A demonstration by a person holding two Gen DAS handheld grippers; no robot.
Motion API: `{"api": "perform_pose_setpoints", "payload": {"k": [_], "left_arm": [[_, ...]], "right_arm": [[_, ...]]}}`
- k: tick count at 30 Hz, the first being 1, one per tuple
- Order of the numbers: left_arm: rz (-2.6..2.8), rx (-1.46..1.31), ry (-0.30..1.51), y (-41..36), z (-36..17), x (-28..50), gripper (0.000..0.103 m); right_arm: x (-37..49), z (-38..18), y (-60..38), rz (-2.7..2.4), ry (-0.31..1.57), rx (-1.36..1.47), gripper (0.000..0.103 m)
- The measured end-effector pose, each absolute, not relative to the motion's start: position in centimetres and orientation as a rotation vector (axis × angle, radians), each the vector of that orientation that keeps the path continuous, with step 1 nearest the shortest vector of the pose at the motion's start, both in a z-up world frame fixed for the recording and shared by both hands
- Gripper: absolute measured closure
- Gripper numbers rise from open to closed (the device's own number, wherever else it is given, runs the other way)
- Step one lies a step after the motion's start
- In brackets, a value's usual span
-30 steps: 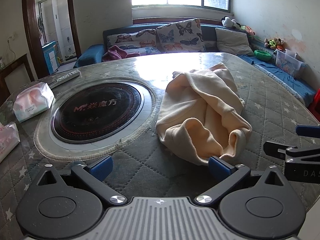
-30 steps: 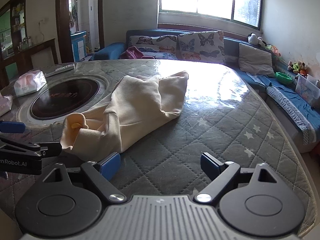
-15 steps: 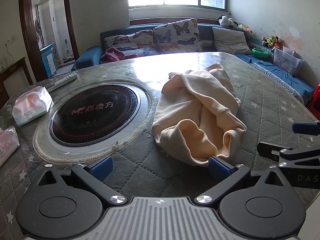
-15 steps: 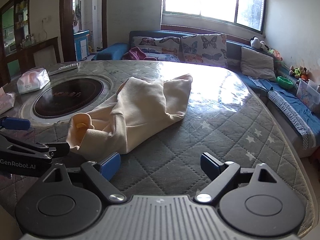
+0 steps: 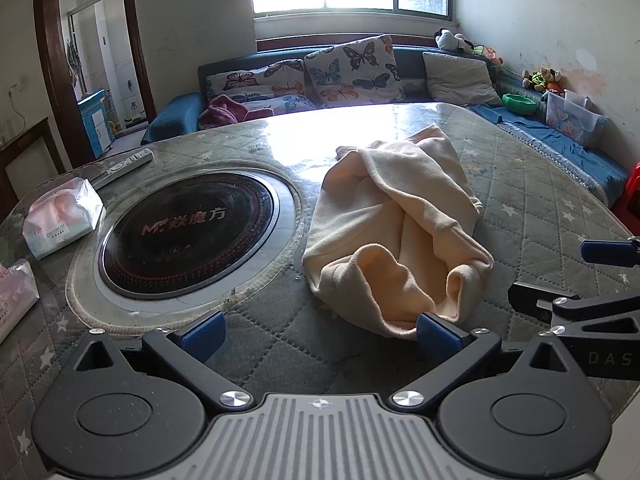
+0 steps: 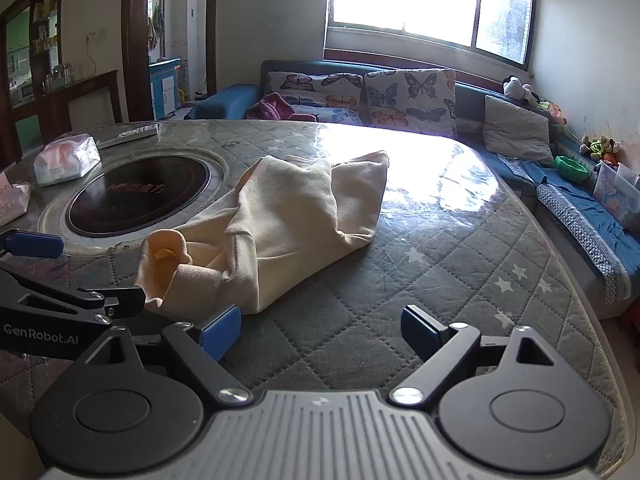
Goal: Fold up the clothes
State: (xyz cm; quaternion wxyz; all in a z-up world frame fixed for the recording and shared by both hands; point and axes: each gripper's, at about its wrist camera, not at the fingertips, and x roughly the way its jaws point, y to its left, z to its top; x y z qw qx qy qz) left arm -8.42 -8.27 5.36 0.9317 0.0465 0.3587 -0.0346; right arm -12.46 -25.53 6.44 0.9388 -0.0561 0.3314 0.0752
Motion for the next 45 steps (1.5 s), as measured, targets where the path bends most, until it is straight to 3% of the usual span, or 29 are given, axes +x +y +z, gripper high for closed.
{"api": "perform_pose_setpoints", "payload": {"k": [45], "left_arm": [[-0.051,0.098,0.722,-5.9,6.8,-3.1,0.000]], "right_arm": [[-7.4,8.3,-25.2,0.184,0.653,-0.157,0.018]]}}
